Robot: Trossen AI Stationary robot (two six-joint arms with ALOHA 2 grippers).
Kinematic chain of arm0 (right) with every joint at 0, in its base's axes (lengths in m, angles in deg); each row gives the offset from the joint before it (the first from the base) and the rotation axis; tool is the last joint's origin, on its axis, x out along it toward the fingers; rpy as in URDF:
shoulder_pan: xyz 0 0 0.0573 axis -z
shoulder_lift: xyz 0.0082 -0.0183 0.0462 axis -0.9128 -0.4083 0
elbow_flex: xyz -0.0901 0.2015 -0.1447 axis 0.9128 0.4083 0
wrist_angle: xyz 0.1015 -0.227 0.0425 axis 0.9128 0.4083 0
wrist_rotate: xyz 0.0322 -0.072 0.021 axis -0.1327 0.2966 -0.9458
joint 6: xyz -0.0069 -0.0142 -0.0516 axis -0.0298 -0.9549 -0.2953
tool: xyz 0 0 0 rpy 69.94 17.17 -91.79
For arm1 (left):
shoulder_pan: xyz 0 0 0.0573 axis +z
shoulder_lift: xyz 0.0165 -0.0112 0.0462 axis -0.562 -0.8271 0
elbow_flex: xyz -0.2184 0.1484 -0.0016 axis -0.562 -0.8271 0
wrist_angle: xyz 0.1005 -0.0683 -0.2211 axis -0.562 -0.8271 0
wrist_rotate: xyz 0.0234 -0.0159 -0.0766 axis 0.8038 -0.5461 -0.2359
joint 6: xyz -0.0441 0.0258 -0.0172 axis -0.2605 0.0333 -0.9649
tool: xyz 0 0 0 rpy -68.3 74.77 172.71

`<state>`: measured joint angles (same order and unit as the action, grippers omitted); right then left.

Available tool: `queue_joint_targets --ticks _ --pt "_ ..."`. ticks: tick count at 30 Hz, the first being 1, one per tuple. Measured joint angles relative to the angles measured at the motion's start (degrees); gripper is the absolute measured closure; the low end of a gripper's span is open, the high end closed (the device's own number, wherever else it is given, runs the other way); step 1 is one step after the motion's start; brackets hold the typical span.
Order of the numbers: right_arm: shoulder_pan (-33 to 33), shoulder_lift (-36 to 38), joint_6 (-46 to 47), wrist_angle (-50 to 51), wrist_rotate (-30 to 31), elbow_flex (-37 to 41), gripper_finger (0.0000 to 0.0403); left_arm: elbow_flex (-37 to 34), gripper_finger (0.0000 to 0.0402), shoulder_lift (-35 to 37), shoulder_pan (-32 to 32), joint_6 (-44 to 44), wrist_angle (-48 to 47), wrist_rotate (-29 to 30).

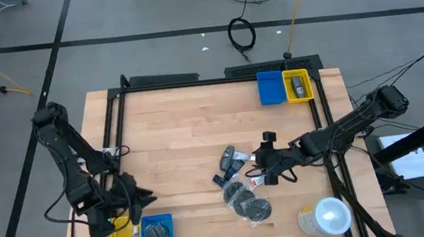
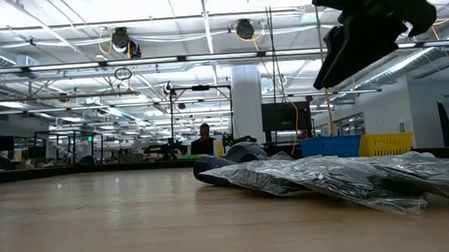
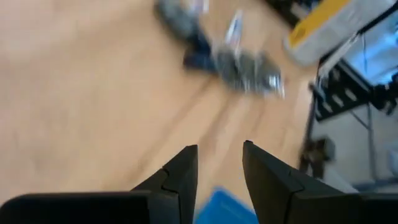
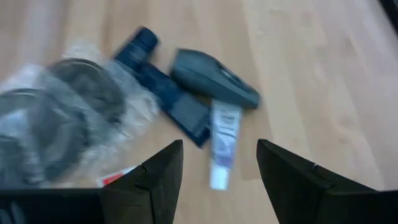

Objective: Pick & Place Travel size toiletries
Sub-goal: Put the white toothpaste into the bottom yellow bin

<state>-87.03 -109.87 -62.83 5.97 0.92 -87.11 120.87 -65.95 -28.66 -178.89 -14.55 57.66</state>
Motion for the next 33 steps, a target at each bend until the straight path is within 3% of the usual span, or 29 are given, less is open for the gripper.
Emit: queue_joint_targets --ticks 6,21,33 --pt "0.6 -2.9 2.3 0.9 1.9 0.9 0.0207 0.0 0.0277 0.0 6.2 11.8 0.5 9.3" --pt "3.5 -9.0 5.7 -2.9 -0.3 4.1 0.0207 0.0 0.0277 -1.7 19.8 41.6 17.7 7.8" --pt "4.5 -13.7 5.6 -4.6 -0.3 4.1 0.0207 0.0 0.0277 -9.1 24.0 48.7 28.2 3.8"
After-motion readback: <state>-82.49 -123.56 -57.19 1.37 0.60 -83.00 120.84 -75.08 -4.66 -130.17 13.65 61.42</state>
